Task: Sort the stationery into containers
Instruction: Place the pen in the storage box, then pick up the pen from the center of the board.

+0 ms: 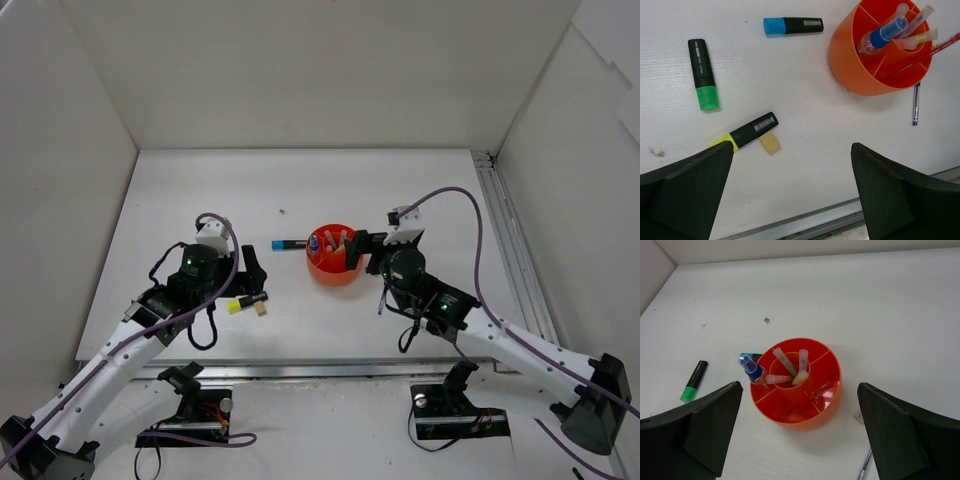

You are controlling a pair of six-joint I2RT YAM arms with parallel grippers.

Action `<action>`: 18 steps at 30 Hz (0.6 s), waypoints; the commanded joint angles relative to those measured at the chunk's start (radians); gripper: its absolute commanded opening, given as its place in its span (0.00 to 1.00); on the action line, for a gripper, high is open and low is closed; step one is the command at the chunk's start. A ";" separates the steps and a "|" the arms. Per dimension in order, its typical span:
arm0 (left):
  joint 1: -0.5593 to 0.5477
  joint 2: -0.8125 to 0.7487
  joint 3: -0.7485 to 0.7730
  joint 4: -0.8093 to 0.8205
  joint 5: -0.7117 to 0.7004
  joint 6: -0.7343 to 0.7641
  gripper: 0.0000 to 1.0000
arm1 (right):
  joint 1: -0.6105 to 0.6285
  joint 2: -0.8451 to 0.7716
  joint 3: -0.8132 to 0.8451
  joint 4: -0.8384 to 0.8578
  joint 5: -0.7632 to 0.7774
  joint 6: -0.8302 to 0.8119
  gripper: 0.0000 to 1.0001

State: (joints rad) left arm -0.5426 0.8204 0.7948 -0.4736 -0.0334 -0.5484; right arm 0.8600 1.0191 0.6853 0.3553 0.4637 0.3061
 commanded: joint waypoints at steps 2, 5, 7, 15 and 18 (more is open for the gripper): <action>0.010 -0.007 0.047 0.049 0.021 0.016 1.00 | 0.004 -0.156 0.037 -0.284 0.101 0.146 0.98; 0.010 -0.018 0.044 0.058 0.021 0.022 1.00 | -0.002 -0.233 -0.006 -0.349 0.125 0.204 0.98; 0.010 -0.018 0.047 0.062 0.021 0.030 1.00 | -0.045 -0.275 0.005 -0.484 0.139 0.287 0.98; 0.020 0.009 0.080 0.036 0.021 0.059 1.00 | -0.196 -0.096 0.071 -0.777 -0.011 0.396 0.98; 0.020 0.013 0.073 0.035 0.053 0.062 1.00 | -0.254 0.050 0.108 -0.796 -0.088 0.401 0.98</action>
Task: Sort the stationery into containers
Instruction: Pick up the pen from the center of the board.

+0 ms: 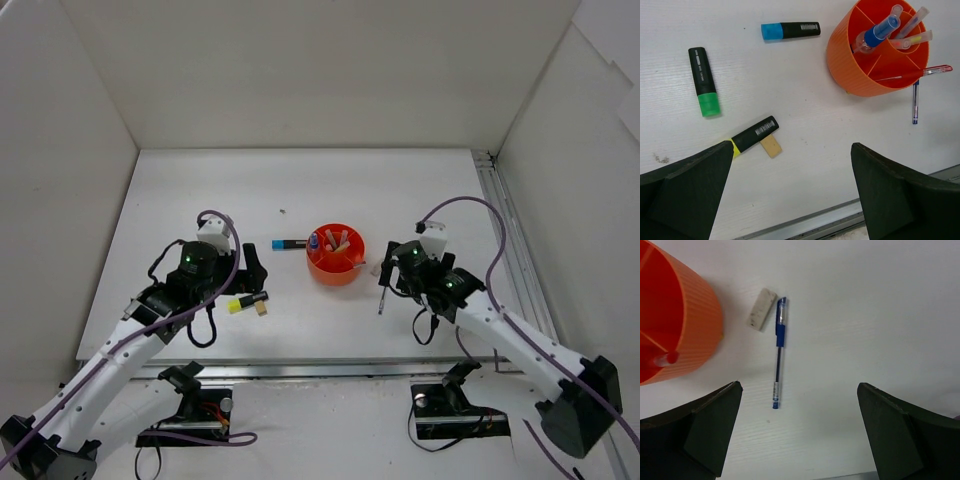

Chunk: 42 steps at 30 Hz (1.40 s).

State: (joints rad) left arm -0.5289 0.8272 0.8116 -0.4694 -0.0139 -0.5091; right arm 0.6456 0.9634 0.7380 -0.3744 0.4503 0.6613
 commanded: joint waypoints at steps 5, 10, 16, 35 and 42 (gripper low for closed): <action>0.015 -0.022 0.021 0.035 0.022 0.011 1.00 | -0.129 0.366 0.155 -0.066 -0.170 -0.021 0.98; 0.015 -0.031 0.009 0.044 0.019 0.014 1.00 | -0.184 0.529 0.245 -0.051 -0.206 -0.058 0.96; 0.024 -0.025 0.008 0.041 -0.031 0.009 1.00 | -0.234 0.666 0.265 0.008 -0.346 -0.097 0.90; 0.024 -0.036 0.021 0.031 -0.073 0.014 1.00 | -0.288 0.704 0.161 0.144 -0.484 -0.101 0.22; 0.024 -0.010 0.027 0.025 -0.061 0.017 1.00 | -0.287 0.632 0.107 0.149 -0.480 -0.094 0.00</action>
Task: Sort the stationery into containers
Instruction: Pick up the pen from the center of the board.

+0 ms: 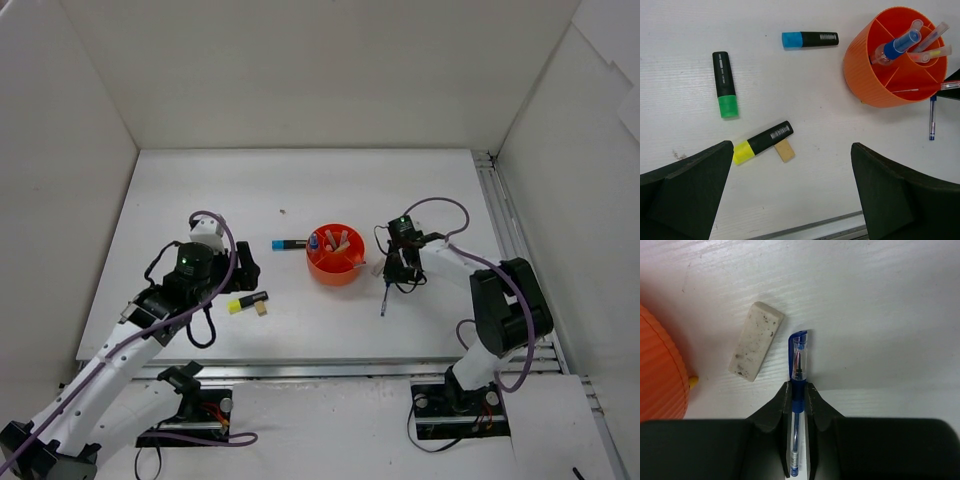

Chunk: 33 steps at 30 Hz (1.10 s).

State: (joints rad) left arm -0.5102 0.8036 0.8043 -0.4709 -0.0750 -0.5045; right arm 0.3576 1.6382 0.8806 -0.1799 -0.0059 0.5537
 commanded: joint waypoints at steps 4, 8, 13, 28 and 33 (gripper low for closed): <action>0.006 0.020 0.039 0.008 0.000 0.011 1.00 | 0.014 -0.122 -0.060 -0.049 0.001 0.011 0.00; 0.006 0.005 0.038 0.012 0.014 0.012 1.00 | 0.029 -0.280 -0.066 -0.046 0.090 -0.023 0.00; 0.006 -0.004 0.036 0.012 0.023 0.015 1.00 | 0.133 -0.489 -0.037 0.015 0.316 -0.121 0.00; 0.015 -0.035 0.004 0.014 0.027 -0.014 1.00 | 0.423 -0.522 -0.183 0.959 0.152 -0.576 0.00; 0.015 -0.050 -0.002 0.008 0.015 -0.023 1.00 | 0.458 -0.443 -0.229 1.201 0.121 -0.659 0.00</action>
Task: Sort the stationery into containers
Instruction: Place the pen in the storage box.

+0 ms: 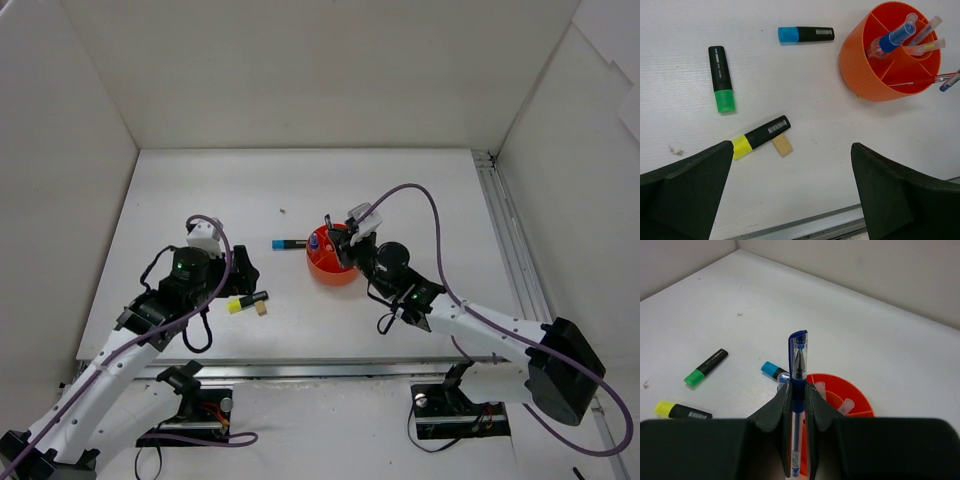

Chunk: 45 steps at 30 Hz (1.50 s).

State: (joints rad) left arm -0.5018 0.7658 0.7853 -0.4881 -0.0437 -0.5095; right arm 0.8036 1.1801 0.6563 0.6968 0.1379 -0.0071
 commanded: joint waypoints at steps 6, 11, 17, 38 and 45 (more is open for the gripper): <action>0.006 -0.037 0.002 0.022 -0.021 -0.021 1.00 | 0.016 0.039 -0.052 0.469 -0.061 -0.123 0.00; 0.006 -0.043 -0.003 0.017 -0.027 -0.021 1.00 | 0.016 0.076 -0.069 0.495 -0.078 -0.120 0.00; 0.006 -0.020 0.000 0.017 -0.045 -0.029 1.00 | 0.016 0.124 -0.080 0.518 -0.087 -0.152 0.00; 0.006 0.052 0.025 0.031 -0.051 -0.027 1.00 | 0.014 0.185 -0.161 0.566 -0.029 -0.163 0.01; 0.006 0.061 0.031 0.025 -0.051 -0.027 1.00 | 0.014 0.184 -0.184 0.575 -0.011 -0.140 0.08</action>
State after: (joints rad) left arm -0.5018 0.8188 0.7673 -0.4931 -0.0834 -0.5285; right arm 0.8135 1.3857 0.4709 1.1576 0.0925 -0.1600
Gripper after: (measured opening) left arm 0.996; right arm 0.087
